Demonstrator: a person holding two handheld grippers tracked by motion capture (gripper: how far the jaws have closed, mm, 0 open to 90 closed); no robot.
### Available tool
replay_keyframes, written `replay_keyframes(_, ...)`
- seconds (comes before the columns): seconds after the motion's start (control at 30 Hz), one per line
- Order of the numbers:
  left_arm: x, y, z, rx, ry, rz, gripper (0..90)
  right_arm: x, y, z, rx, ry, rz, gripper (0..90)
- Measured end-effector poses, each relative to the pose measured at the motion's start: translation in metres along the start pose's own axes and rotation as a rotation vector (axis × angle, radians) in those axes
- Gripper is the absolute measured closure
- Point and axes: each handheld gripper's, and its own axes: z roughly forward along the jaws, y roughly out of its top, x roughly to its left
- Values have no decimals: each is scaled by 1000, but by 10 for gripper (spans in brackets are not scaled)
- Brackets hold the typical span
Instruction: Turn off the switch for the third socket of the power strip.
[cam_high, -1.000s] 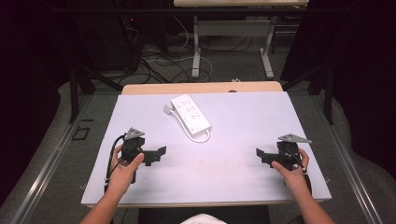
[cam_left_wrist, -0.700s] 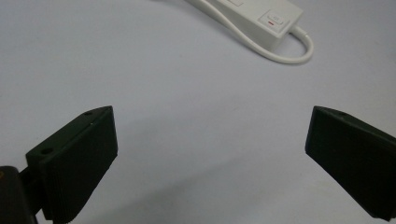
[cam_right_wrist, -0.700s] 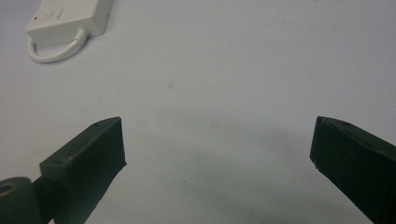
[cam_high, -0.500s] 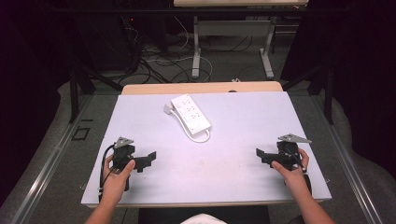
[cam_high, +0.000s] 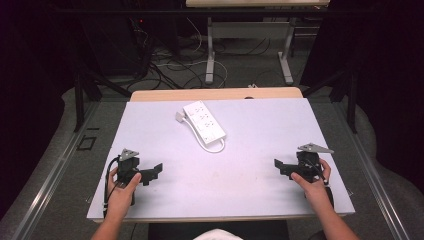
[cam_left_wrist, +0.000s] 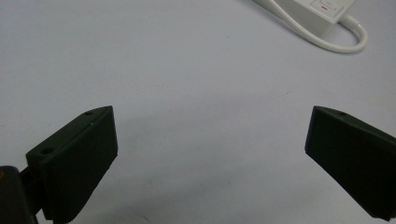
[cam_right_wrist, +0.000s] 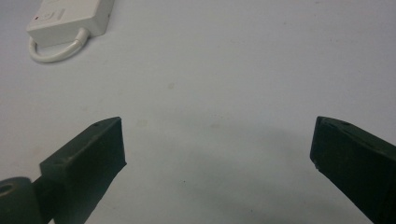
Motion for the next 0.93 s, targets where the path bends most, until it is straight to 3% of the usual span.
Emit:
replay_keyframes(0.43,8,-4,1,8,30,0,26,1,1,1,1,8,0,28)
replay_keyframes(0.93,12,-7,0,5,36,-5,26,1,1,2,3,7,-7,28)
